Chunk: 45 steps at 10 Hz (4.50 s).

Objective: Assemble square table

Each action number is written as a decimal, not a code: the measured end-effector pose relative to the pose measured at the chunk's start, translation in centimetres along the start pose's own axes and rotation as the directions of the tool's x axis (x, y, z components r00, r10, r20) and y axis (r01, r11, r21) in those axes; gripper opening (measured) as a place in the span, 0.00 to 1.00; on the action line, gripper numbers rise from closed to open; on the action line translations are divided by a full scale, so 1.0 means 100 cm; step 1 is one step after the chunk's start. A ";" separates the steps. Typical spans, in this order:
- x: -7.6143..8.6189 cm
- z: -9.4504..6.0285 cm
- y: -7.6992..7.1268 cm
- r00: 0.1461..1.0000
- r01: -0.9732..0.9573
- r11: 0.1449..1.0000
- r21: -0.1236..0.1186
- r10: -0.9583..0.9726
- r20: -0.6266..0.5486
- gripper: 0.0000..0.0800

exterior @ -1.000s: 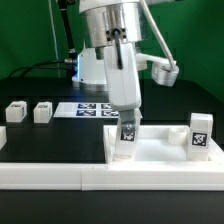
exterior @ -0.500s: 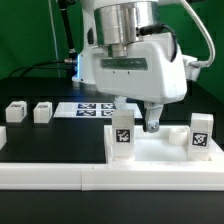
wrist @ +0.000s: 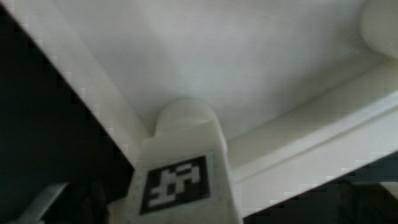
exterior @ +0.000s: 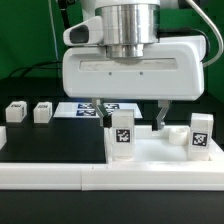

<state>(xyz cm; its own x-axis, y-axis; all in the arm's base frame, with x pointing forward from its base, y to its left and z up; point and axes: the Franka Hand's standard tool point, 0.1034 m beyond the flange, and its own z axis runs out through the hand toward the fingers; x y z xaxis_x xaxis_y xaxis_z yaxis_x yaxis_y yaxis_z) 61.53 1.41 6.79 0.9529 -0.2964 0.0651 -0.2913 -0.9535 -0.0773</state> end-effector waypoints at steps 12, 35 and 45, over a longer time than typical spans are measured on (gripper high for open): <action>0.003 0.007 0.005 0.741 -0.671 0.741 -0.037 0.671 0.019 0.35; 0.009 0.001 0.009 0.988 -0.155 0.987 0.044 0.154 0.034 0.36; 0.009 0.000 0.009 0.188 -0.976 0.199 -0.085 0.975 0.122 0.36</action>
Offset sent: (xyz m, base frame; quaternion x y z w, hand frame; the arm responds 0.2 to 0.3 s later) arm 0.0000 0.0000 0.0000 0.0000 0.0000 0.0000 1.0000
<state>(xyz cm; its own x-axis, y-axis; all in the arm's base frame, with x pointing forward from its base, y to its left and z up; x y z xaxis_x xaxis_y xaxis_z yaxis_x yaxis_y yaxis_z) 62.14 0.23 6.76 -0.0942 -0.9783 -0.1847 -0.9955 0.0947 0.0059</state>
